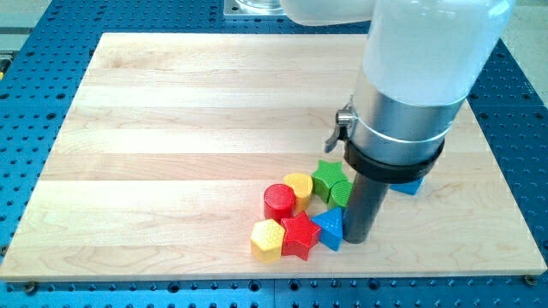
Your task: Move the cube close to the triangle
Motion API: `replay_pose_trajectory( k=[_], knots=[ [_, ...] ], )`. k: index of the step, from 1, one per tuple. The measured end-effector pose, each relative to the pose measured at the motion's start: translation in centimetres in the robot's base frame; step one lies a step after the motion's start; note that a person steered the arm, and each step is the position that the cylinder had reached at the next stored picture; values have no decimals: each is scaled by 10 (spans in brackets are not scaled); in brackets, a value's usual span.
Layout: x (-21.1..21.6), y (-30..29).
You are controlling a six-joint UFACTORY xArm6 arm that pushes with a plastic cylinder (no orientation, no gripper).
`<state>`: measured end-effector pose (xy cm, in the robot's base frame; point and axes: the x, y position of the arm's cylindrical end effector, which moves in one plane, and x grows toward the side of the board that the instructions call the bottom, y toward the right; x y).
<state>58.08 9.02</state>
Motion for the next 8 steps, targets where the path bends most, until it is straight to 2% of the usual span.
replay_pose_trajectory(
  k=[3, 4, 5, 6, 7, 8],
  knots=[
    [5, 3],
    [28, 44],
    [26, 99],
    [24, 126],
    [-28, 169],
    [-106, 193]
  ],
)
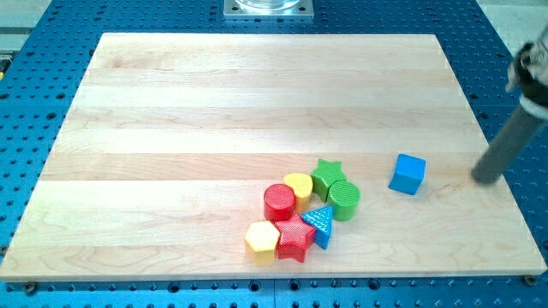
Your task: Move the cube close to the triangle
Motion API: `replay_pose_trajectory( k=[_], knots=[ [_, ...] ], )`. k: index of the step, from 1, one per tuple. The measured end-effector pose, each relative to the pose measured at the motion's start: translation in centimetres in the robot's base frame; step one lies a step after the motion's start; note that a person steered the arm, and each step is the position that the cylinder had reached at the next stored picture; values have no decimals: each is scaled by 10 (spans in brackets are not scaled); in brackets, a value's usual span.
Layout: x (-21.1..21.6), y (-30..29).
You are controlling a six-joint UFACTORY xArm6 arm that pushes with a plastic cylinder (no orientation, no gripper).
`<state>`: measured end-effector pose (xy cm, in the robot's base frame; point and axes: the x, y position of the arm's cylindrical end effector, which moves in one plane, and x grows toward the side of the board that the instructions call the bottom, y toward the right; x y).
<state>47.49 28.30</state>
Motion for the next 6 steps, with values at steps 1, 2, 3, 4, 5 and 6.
replay_pose_trajectory(
  k=[1, 2, 3, 4, 5, 6],
  knots=[
    [-33, -20],
    [-24, -71],
    [-8, -94],
    [42, -95],
    [65, -97],
    [76, -95]
  ],
)
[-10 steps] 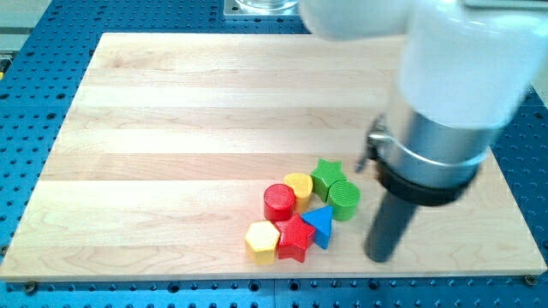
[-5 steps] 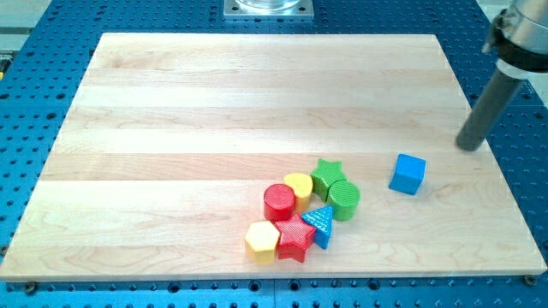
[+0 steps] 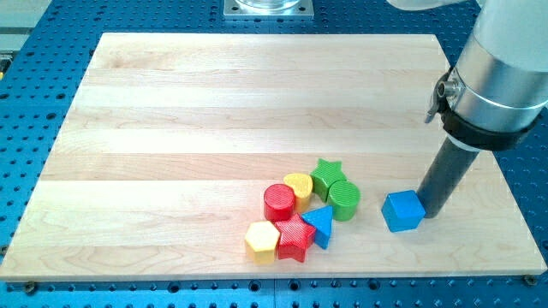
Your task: Move the cube close to the triangle
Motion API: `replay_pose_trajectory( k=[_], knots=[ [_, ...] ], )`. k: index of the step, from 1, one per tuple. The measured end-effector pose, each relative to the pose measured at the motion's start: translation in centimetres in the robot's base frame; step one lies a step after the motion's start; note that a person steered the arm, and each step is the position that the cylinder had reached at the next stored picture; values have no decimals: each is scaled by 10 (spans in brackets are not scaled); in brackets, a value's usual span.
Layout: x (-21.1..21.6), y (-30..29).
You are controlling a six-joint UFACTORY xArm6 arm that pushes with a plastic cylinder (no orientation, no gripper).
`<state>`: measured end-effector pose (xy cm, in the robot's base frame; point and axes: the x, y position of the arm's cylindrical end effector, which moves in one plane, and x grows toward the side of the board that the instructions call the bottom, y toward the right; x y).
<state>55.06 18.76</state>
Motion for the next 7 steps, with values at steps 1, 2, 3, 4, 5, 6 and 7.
replay_pose_trajectory(
  k=[1, 2, 3, 4, 5, 6, 7],
  knots=[
    [9, -1],
    [10, -24],
    [9, -61],
    [9, -95],
    [9, -115],
    [9, -119],
    [9, -115]
  ],
)
